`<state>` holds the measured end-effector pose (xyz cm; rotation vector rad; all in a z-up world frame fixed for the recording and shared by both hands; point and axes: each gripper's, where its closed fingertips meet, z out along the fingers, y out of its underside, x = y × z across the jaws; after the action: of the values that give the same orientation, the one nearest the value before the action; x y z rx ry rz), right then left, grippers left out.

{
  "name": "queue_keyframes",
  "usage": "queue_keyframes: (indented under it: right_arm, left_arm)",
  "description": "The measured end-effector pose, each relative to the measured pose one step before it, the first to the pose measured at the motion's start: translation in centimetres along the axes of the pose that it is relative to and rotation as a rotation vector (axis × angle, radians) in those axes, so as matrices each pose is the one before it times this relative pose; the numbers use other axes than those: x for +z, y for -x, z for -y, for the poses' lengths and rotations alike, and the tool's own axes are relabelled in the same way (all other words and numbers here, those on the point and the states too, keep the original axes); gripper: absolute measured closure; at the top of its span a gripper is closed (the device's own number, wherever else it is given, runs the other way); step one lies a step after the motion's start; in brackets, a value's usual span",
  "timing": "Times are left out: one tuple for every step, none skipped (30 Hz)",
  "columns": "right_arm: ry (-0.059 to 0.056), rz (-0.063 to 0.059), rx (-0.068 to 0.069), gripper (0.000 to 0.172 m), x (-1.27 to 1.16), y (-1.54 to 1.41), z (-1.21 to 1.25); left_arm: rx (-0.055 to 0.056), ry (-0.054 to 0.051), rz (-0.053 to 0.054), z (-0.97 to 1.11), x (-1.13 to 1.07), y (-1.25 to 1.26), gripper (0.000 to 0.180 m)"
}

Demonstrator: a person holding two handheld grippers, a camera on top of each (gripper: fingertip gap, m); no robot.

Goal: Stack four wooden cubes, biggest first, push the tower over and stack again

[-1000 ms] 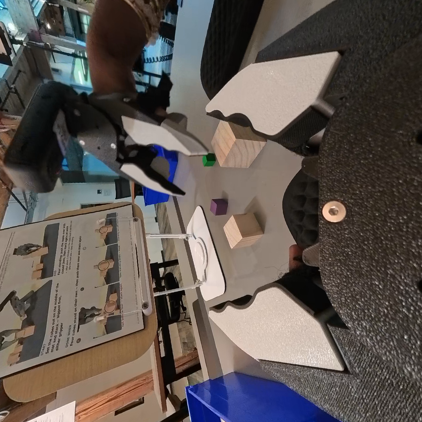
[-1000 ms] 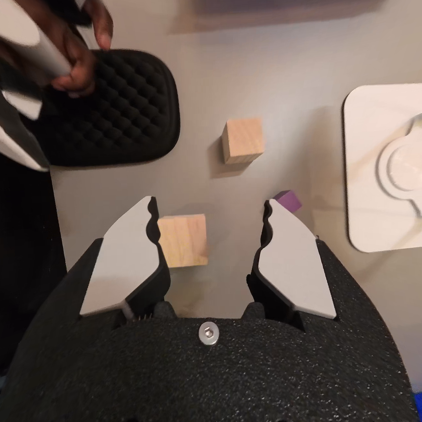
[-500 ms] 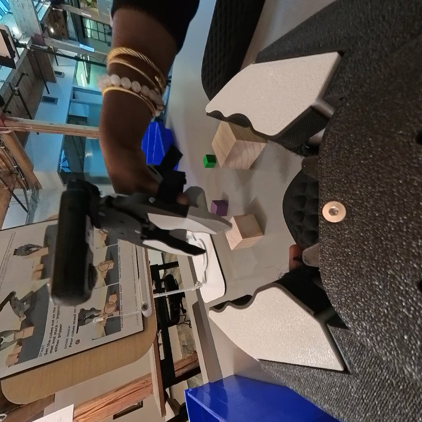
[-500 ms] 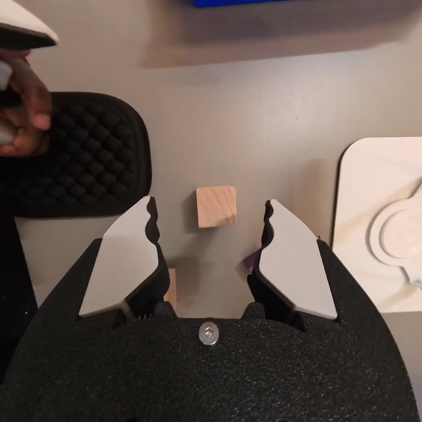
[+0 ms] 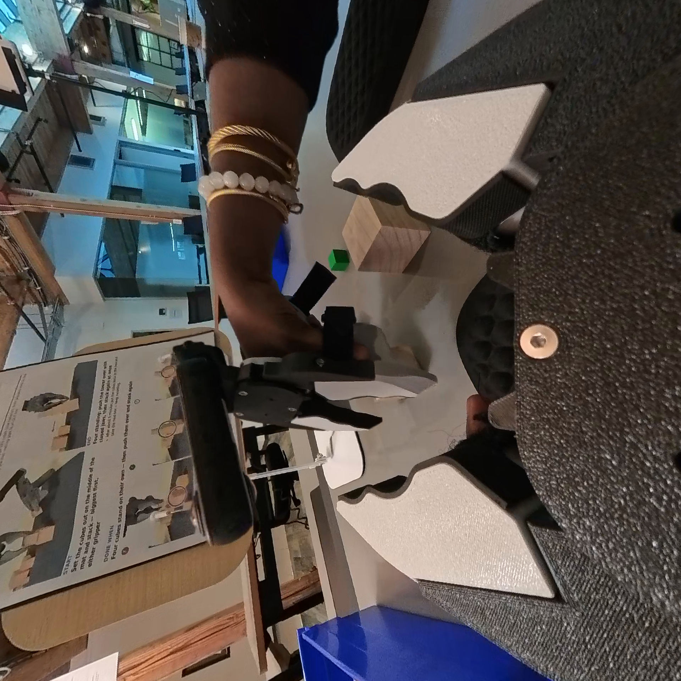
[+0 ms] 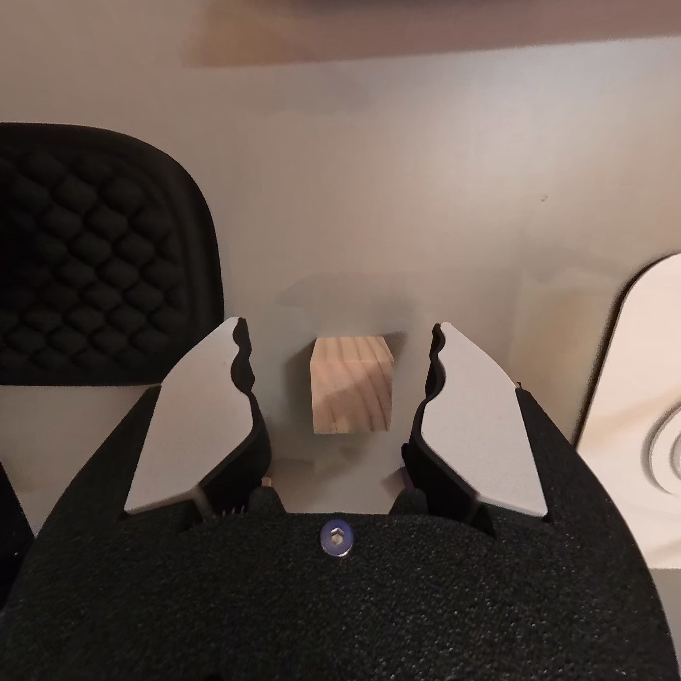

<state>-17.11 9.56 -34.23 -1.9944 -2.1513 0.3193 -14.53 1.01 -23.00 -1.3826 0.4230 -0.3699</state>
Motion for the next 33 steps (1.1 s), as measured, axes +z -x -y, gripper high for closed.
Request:
queue_keyframes:
  right_arm:
    - [0.0038,-0.0001,-0.0013,0.079,0.112,-0.031,0.033]
    - [0.0014,0.0015,-0.0021,0.08,0.048,0.009,0.038]
    - [0.0024,0.0009,-0.0021,0.081,0.007,0.012,0.016]
    - [0.002,-0.0003,-0.0037,0.083,-0.037,-0.001,0.003]
    - [0.0003,0.0003,-0.0043,0.085,-0.047,0.013,0.022]
    - [-0.0005,0.0016,-0.0052,0.087,-0.052,0.043,0.028]
    - [-0.0029,0.0024,-0.0067,0.089,-0.051,0.064,0.077]
    - [-0.001,0.0026,-0.0031,0.092,-0.055,0.081,0.049]
    - [0.0105,-0.0009,-0.0014,0.092,-0.09,0.027,-0.116]
    - [0.0162,-0.0109,-0.0074,0.091,-0.126,-0.091,-0.237]
    - [0.0157,-0.0217,-0.009,0.091,-0.158,-0.265,-0.275]
    - [0.0152,-0.018,-0.0044,0.091,-0.141,-0.25,-0.312]
    - [0.0115,-0.005,0.0027,0.092,-0.104,-0.098,-0.295]
    - [0.0141,0.0036,0.008,0.093,-0.042,0.015,-0.35]
    - [0.0185,0.0003,0.0046,0.093,0.016,-0.019,-0.419]
    - [0.0216,-0.0075,-0.0004,0.094,0.067,-0.106,-0.444]
    - [0.0199,-0.0127,-0.0026,0.096,0.108,-0.171,-0.38]
    - [0.0142,-0.0088,-0.0029,0.1,0.148,-0.113,-0.259]
    - [0.0068,0.0028,-0.0025,0.105,0.156,0.055,-0.123]
    - [0.0017,0.0107,-0.0016,0.112,0.147,0.157,-0.019]
    - [0.0002,0.0087,-0.0005,0.118,0.12,0.113,0.012]
    - [-0.0041,0.0027,-0.002,0.127,0.04,0.03,0.064]
    - [-0.0098,0.0015,0.0013,0.127,-0.051,0.014,0.131]
    - [-0.0077,0.0078,0.0042,0.127,-0.141,0.127,0.076]
    - [-0.0088,0.0103,0.003,0.127,-0.262,0.183,0.052]
    - [-0.0138,0.0051,0.0016,0.127,-0.388,0.154,0.059]
    - [-0.0139,0.0006,0.0012,0.127,-0.537,0.145,-0.026]
    - [-0.0099,-0.0019,0.0003,0.127,-0.657,0.175,-0.159]
    - [-0.0069,-0.0035,-0.0006,0.127,-0.785,0.208,-0.307]
    - [-0.0044,-0.0019,-0.0007,0.127,-0.858,0.296,-0.43]
    - [-0.0026,0.0005,-0.0004,0.127,-0.886,0.379,-0.554]
    - [-0.0012,-0.0002,0.0043,0.127,-0.852,0.393,-0.651]
    - [0.001,-0.0014,0.0074,0.127,-0.779,0.434,-0.736]
  left_arm:
    - [0.0002,-0.0003,-0.0001,0.006,-0.006,-0.005,0.037]
    - [-0.0001,-0.0001,0.0003,0.001,0.0,0.003,0.037]
    - [-0.0004,0.0005,-0.0007,-0.009,0.005,-0.007,0.037]
    - [-0.0001,0.0002,-0.0002,-0.005,0.007,0.001,0.037]
    - [-0.0007,-0.0001,-0.0002,-0.001,0.004,0.006,0.037]
    - [-0.0016,0.0001,0.0001,-0.002,-0.002,0.013,0.037]
    - [-0.001,-0.0003,0.0001,0.002,0.0,0.017,0.037]
    - [-0.0006,-0.0005,0.0004,0.008,-0.01,0.005,0.037]
    - [-0.0003,-0.0003,0.0002,0.003,-0.003,0.01,0.037]
    - [0.0008,-0.0002,0.0002,0.003,-0.003,-0.005,0.037]
    - [0.0013,-0.0007,0.0002,0.002,-0.009,-0.008,0.037]
    - [0.0006,-0.0006,0.0004,0.009,0.0,-0.004,0.037]
    - [0.0003,0.0005,-0.0002,-0.007,0.001,-0.009,0.037]
    - [-0.0002,0.0011,-0.0003,-0.008,0.01,0.005,0.037]
    - [-0.0006,0.0004,-0.0006,-0.006,0.006,-0.007,0.037]
    - [0.0,-0.0002,-0.0003,0.002,0.001,-0.004,0.037]
    - [0.0003,-0.0006,0.0001,0.01,-0.009,0.007,0.037]
    - [-0.0003,-0.0004,0.0005,0.005,0.003,0.005,0.037]
    - [0.0002,0.0002,0.0003,-0.013,0.002,-0.005,0.037]
    - [0.001,0.0001,0.0002,0.0,-0.005,-0.004,0.037]
    - [0.0006,-0.0001,0.0006,0.001,0.005,0.004,0.037]
    - [0.0,0.0002,0.0002,-0.003,0.003,-0.006,0.037]
    - [-0.0004,0.0004,-0.0001,-0.007,0.001,0.01,0.037]
    - [-0.0011,0.0,-0.0004,-0.002,0.003,0.0,0.037]
    - [-0.0014,0.0,-0.0005,-0.002,-0.001,0.006,0.037]
    - [-0.0009,0.0002,0.0003,-0.004,0.002,0.011,0.037]
    - [-0.0001,-0.0005,-0.0003,0.006,-0.001,0.004,0.037]
    - [0.0001,-0.0004,-0.0004,0.007,-0.006,-0.009,0.037]
    - [0.0005,0.0003,-0.0005,-0.005,0.002,-0.012,0.037]
    - [0.0008,0.0009,-0.0004,-0.013,0.012,-0.011,0.037]
    - [0.0011,0.0007,-0.0005,-0.01,0.005,-0.016,0.037]
    - [0.0016,0.0002,0.0001,-0.002,0.005,-0.019,0.037]
    - [0.0016,0.0003,0.0003,-0.002,-0.001,-0.007,0.037]
